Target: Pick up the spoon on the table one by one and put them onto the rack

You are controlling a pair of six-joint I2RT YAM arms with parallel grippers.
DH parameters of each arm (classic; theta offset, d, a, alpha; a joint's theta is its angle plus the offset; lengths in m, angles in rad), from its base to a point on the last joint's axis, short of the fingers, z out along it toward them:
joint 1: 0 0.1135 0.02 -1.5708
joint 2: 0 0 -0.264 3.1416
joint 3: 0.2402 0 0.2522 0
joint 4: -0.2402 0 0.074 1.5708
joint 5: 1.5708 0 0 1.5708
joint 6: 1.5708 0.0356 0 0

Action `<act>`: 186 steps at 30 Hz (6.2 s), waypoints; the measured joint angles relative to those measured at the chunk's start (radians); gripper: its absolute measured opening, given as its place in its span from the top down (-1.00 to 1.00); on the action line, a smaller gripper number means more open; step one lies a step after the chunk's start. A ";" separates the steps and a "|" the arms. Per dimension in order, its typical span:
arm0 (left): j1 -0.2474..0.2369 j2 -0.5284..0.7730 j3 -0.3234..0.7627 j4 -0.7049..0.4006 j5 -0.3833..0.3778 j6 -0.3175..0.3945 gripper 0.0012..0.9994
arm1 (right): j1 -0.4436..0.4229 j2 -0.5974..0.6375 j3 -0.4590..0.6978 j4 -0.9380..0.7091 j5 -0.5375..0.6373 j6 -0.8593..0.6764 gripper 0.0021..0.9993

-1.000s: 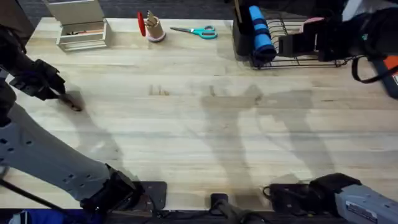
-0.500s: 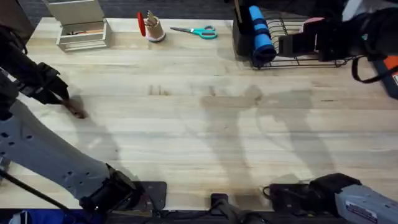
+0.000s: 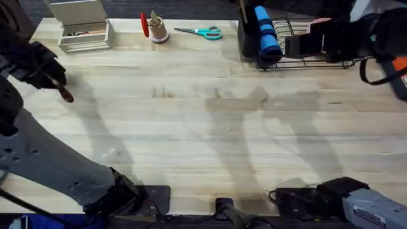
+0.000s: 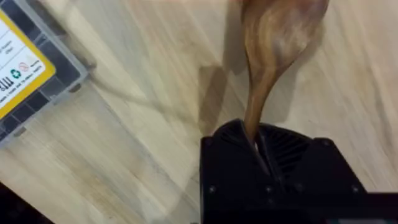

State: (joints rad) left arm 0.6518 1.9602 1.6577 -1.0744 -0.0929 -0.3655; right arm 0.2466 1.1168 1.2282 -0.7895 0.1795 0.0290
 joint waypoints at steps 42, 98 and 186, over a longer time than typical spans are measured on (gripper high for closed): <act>-0.950 -0.371 0.000 0.176 0.019 0.014 0.92 | 0.000 0.000 0.000 0.000 0.000 0.000 -0.98; -1.164 0.180 0.000 1.326 0.256 -0.083 0.91 | 0.000 0.000 0.000 0.023 0.000 0.000 -0.99; -0.907 -0.572 0.013 -0.174 0.176 0.303 -0.99 | 0.000 0.000 0.000 0.026 0.000 0.000 -0.99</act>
State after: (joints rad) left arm -0.2548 1.3884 1.6707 -1.2487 0.0831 -0.0620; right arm 0.2466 1.1164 1.2282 -0.7631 0.1795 0.0288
